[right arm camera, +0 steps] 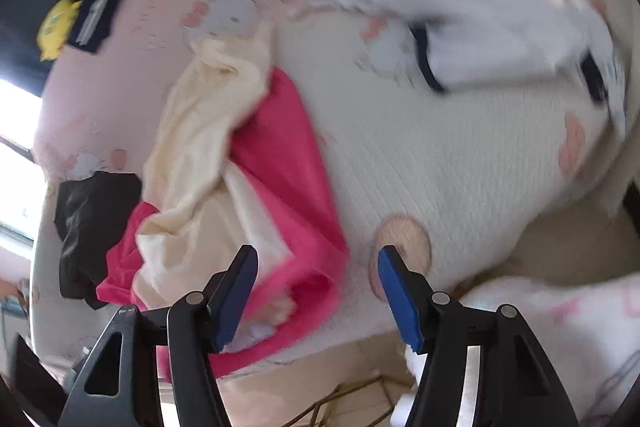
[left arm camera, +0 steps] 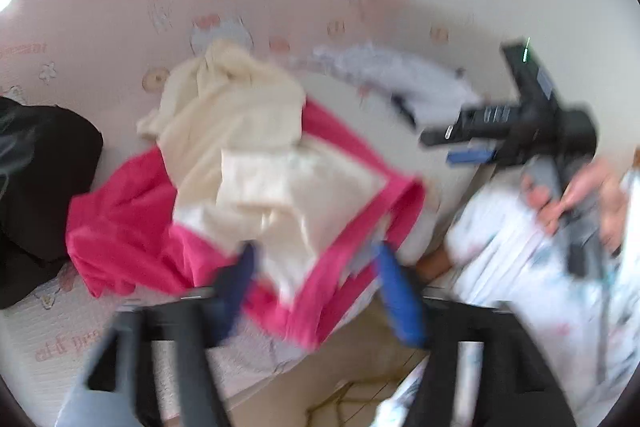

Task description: Fold clothes

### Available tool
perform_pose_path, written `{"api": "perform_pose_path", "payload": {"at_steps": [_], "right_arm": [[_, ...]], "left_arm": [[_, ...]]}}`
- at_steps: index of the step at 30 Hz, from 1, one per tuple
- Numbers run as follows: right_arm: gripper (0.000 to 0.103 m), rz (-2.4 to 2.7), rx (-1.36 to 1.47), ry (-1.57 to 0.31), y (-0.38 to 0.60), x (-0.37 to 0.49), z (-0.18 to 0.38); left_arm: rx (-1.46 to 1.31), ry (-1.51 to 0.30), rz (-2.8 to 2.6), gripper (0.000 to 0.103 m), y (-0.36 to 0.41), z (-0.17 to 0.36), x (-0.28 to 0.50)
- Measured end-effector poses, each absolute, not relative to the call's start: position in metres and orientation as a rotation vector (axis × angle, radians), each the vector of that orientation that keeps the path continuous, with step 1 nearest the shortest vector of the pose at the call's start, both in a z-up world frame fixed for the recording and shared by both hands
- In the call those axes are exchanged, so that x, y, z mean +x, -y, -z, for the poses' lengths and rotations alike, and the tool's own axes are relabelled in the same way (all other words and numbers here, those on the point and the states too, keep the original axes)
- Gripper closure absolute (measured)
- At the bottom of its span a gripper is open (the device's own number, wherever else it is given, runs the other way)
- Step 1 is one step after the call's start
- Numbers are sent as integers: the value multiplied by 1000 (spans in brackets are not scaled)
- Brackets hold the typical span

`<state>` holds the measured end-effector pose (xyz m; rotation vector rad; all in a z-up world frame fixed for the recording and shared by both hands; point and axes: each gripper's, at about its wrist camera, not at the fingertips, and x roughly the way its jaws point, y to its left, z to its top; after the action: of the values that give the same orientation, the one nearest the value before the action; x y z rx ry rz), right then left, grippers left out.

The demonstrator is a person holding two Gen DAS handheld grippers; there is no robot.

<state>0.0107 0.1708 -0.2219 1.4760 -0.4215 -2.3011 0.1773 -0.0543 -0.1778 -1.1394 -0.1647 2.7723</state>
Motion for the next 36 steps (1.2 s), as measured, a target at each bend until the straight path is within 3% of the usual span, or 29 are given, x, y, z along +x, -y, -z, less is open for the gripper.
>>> {"api": "perform_pose_path", "payload": {"at_steps": [3,7,15,25,31,36], "right_arm": [[33,2328,1407,368,-165,10,208],[33,2305,1388,343,-156,8,204],[33,2248,1367,300,-136,0,196],[33,2113,1407,256,-87,-77,169],[33,2079,1496,294,-79,-93,211],[33,2003,1606,57,-72,-90,236]], "left_arm": [[-1074,207,-2816,17,56,161,168],[-1049,134,-2889,17,57,157,150],[-1152,106,-2921,17,60,170,133],[-1316,292,-2831,17,95,182,80],[-1446,338,-2716,17,105,195,43],[-1507,160,-2630,17,86,207,12]]}}
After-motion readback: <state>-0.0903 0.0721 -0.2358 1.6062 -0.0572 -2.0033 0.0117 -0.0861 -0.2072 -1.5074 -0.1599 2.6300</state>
